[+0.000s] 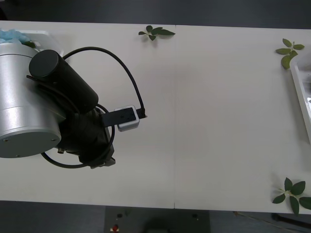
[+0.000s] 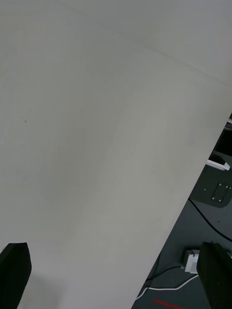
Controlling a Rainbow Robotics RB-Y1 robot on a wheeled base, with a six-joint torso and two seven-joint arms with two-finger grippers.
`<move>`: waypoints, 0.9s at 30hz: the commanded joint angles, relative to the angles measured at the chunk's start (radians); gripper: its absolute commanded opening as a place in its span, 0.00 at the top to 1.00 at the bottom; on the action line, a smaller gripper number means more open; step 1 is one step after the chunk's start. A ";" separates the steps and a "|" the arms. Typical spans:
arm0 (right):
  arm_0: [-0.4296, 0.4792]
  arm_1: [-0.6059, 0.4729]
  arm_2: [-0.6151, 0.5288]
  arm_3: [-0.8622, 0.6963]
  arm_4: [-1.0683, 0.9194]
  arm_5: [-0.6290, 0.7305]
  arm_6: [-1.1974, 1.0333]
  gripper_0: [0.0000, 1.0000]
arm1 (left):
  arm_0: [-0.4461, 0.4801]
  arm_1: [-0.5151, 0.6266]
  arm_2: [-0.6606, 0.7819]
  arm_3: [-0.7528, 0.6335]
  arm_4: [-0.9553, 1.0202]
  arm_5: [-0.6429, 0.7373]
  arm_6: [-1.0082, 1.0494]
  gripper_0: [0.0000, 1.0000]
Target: Put the red flowers into the right box and the blue flowers into the left box
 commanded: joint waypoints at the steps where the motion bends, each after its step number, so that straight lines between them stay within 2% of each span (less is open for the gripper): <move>1: -0.032 -0.110 -0.018 0.131 -0.057 -0.020 0.345 1.00 | -0.029 0.017 0.010 -0.010 0.005 -0.014 -0.050 0.00; 7: -0.030 -0.156 -0.023 0.472 -0.041 -0.144 0.813 1.00 | -0.029 0.017 0.010 0.076 -0.007 -0.071 -0.073 0.00; 12: -0.030 -0.128 -0.047 0.784 -0.031 -0.230 1.039 1.00 | -0.031 0.015 0.013 0.200 -0.055 -0.175 -0.216 0.00; 16: -0.001 -0.103 -0.046 0.958 -0.026 -0.296 1.166 1.00 | -0.034 0.015 0.033 0.306 -0.055 -0.232 -0.330 0.00; 19: 0.054 -0.093 -0.047 1.001 -0.028 -0.364 1.275 1.00 | -0.039 0.009 0.066 0.364 -0.047 -0.238 -0.414 0.00; 22: 0.152 -0.079 -0.047 1.001 -0.026 -0.477 1.382 1.00 | -0.045 -0.009 0.118 0.432 -0.035 -0.238 -0.529 0.00; 27: 0.286 -0.031 -0.066 1.001 -0.028 -0.624 1.423 1.00 | -0.043 -0.043 0.209 0.556 0.043 -0.236 -0.712 0.00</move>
